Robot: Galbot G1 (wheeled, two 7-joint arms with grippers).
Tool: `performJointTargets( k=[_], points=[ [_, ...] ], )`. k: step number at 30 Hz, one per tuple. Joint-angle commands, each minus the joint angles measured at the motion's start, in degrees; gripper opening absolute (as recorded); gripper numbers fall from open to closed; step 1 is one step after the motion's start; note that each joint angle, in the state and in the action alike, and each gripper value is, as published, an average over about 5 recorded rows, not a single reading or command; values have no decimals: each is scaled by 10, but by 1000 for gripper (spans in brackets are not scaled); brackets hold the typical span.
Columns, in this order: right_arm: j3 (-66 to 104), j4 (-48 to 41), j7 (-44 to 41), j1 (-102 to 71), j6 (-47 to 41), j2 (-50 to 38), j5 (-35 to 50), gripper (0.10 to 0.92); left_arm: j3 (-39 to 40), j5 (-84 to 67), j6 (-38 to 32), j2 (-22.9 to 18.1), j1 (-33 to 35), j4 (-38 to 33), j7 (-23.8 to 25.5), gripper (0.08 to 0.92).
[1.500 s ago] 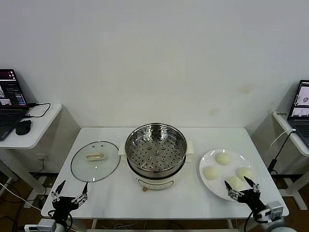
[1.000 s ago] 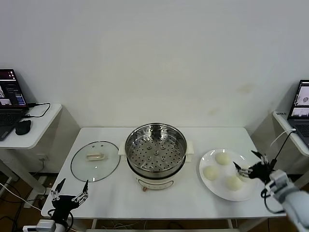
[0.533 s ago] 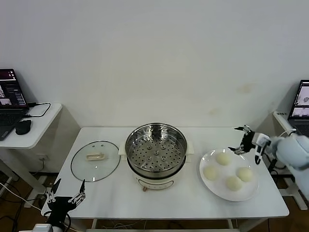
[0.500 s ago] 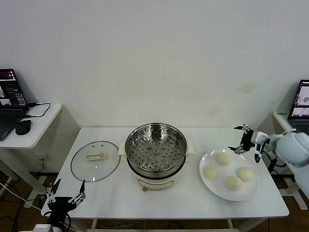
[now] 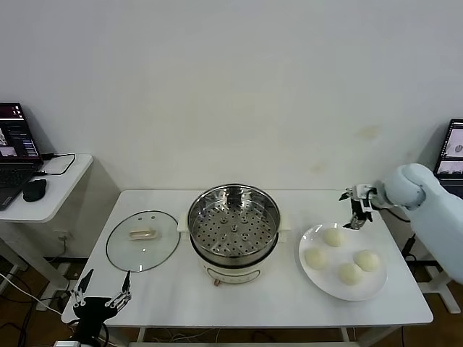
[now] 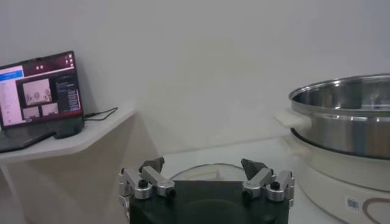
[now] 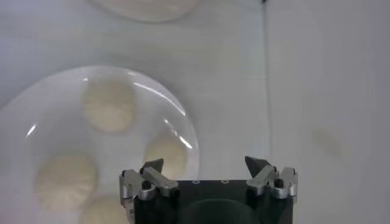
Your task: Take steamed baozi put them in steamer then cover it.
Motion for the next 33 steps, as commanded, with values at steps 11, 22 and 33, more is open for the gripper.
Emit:
performJointTargets(
  k=[11,22,33],
  points=[
    [-23,-146,-27,9,26,89,-72,823,2,5,0,-9,6,2,1,823],
    [14,-179,1,-30,45,103,-104,823,10,8,0,-17,11,7,1,823],
    [24,-216,34,-31,58,120,-109,823,11,9,-1,-17,11,13,1,823]
  ],
)
